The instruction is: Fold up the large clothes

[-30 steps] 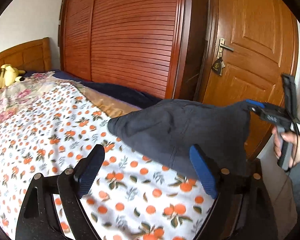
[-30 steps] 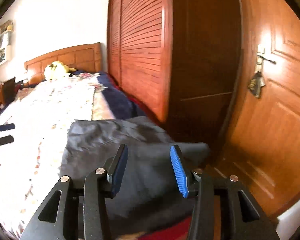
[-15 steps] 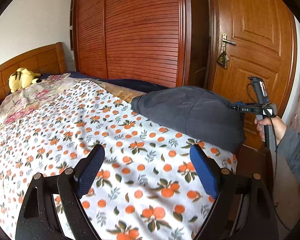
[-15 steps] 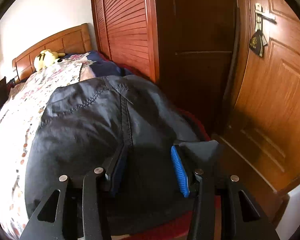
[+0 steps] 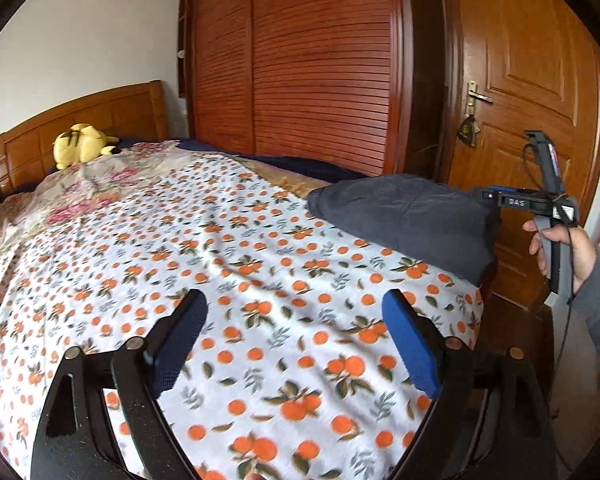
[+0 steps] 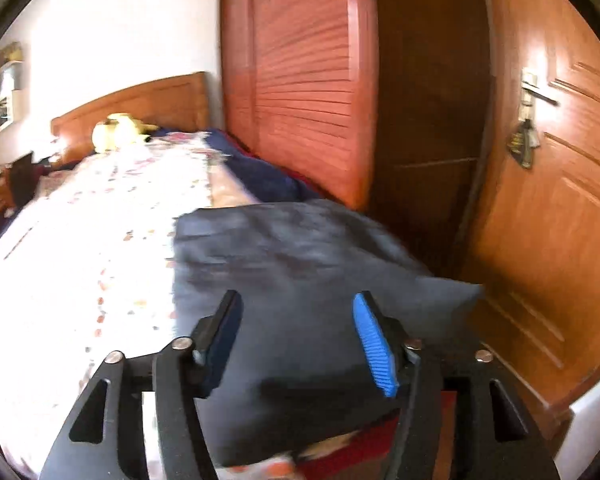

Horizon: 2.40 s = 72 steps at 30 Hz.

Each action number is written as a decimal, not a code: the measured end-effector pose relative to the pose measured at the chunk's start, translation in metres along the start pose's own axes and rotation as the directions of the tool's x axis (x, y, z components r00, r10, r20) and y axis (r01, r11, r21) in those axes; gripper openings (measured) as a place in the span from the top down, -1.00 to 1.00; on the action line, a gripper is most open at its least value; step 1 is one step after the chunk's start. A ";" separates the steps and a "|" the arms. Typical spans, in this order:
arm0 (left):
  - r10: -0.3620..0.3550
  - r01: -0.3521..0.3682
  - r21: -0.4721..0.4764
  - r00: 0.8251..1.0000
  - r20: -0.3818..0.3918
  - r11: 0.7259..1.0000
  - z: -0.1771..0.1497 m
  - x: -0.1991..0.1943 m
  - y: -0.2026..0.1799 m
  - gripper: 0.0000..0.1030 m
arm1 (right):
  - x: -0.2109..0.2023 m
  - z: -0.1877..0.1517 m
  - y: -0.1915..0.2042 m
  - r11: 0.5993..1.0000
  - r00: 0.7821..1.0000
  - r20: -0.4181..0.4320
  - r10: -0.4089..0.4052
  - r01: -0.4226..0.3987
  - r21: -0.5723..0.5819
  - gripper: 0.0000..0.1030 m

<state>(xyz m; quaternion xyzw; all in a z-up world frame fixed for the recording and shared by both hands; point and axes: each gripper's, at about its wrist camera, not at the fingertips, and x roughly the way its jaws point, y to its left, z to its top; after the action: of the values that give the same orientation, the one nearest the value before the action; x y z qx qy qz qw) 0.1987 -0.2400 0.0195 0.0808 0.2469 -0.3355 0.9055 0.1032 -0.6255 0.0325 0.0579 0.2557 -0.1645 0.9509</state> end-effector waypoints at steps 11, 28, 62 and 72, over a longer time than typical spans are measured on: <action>0.129 -0.129 -0.100 0.992 -0.006 0.987 -0.043 -0.053 0.050 -0.99 | -0.039 -0.040 0.142 0.961 0.968 -0.003 0.252 -0.250 -0.116 -0.45; 0.386 -0.399 -0.234 0.917 -0.102 0.887 -0.114 -0.147 0.105 -0.99 | -0.056 -0.094 0.258 0.878 0.883 -0.107 0.457 -0.467 -0.104 -0.48; 0.547 -0.512 -0.338 0.837 0.013 0.790 -0.127 -0.260 0.104 -0.99 | -0.138 -0.106 0.282 0.811 0.833 0.040 0.552 -0.526 -0.254 -0.48; 0.547 -0.511 -0.338 0.837 0.013 0.790 -0.127 -0.261 0.104 -0.99 | -0.140 -0.104 0.281 0.817 0.836 0.042 0.548 -0.523 -0.244 -0.48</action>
<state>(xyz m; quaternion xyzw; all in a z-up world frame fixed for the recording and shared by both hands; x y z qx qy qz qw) 0.0456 0.0268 0.0384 -0.0202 0.2151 -0.0275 0.9760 0.0367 -0.3013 0.0205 0.0116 0.1931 0.1363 0.9716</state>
